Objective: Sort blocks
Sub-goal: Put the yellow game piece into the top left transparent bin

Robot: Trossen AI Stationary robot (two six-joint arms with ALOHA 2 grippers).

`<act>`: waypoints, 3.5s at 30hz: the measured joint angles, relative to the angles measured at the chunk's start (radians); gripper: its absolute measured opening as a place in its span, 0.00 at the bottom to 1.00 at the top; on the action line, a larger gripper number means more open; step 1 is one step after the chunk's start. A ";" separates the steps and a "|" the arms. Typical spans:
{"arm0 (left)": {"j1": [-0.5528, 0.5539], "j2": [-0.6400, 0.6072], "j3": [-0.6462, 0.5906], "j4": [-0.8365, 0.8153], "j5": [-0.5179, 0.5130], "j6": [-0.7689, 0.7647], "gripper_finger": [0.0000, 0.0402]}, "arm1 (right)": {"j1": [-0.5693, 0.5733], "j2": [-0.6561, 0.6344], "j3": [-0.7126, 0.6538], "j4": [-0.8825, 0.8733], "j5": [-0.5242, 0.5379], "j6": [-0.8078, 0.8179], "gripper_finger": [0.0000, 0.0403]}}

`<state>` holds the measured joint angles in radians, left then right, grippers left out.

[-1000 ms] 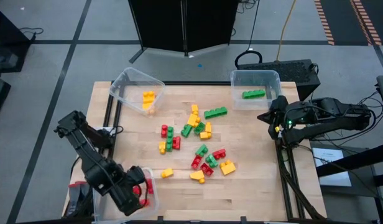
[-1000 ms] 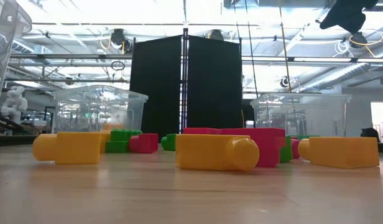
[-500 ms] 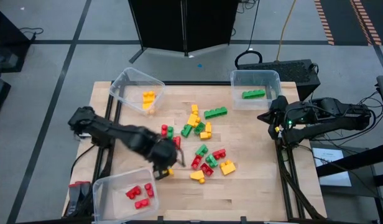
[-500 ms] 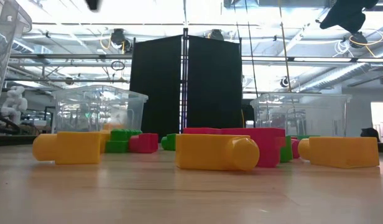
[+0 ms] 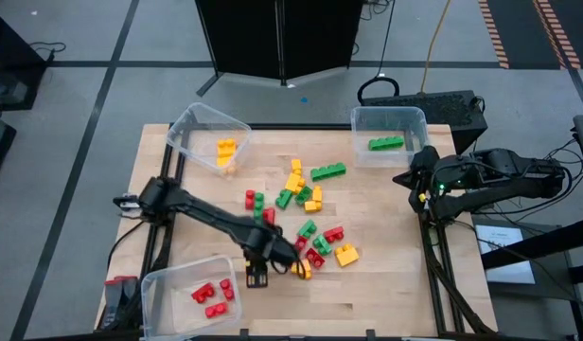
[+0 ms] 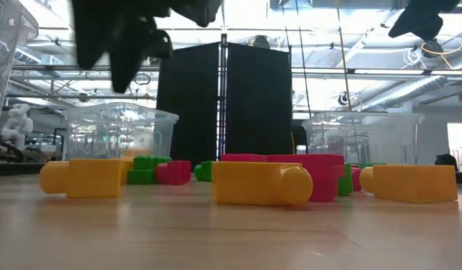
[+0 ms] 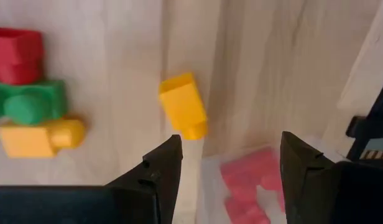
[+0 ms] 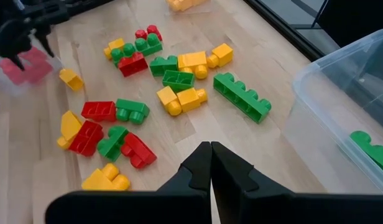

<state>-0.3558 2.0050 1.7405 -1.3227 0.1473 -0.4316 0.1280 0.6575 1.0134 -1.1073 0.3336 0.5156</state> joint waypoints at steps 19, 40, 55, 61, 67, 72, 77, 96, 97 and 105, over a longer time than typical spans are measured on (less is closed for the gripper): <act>-0.040 0.007 -0.051 0.060 -0.121 -0.218 0.42 | 0.000 0.000 0.000 -0.005 0.000 -0.008 0.02; -0.037 -0.075 -0.275 0.256 -0.141 -0.251 0.42 | 0.000 0.000 0.000 0.004 0.001 -0.003 0.02; -0.004 -0.075 -0.471 0.375 -0.024 -0.243 0.41 | 0.000 0.000 0.000 0.003 0.001 0.004 0.02; 0.003 -0.075 -0.483 0.404 -0.018 -0.240 0.37 | 0.000 0.000 0.000 0.003 0.001 0.004 0.02; 0.003 -0.075 -0.482 0.458 -0.047 -0.238 0.23 | 0.000 0.000 0.000 0.003 0.001 0.004 0.02; 0.003 -0.075 -0.481 0.462 -0.068 -0.196 0.12 | 0.000 0.000 0.000 0.003 0.001 0.004 0.02; 0.007 -0.076 -0.480 0.471 -0.078 -0.193 0.08 | 0.000 0.000 0.000 0.003 0.001 0.004 0.02; 0.122 -0.137 -0.217 0.246 -0.246 -0.166 0.08 | 0.000 0.000 0.000 0.002 0.001 -0.004 0.02; 0.137 -0.154 -0.197 0.222 -0.264 -0.159 0.08 | 0.000 0.000 0.000 0.002 0.001 -0.004 0.02; 0.321 -0.363 -0.091 0.005 -0.566 -0.167 0.08 | 0.000 0.000 0.000 0.003 0.011 -0.004 0.02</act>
<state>-0.0346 1.6424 1.6499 -1.3173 -0.4185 -0.5987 0.1276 0.6579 1.0134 -1.1045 0.3450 0.5117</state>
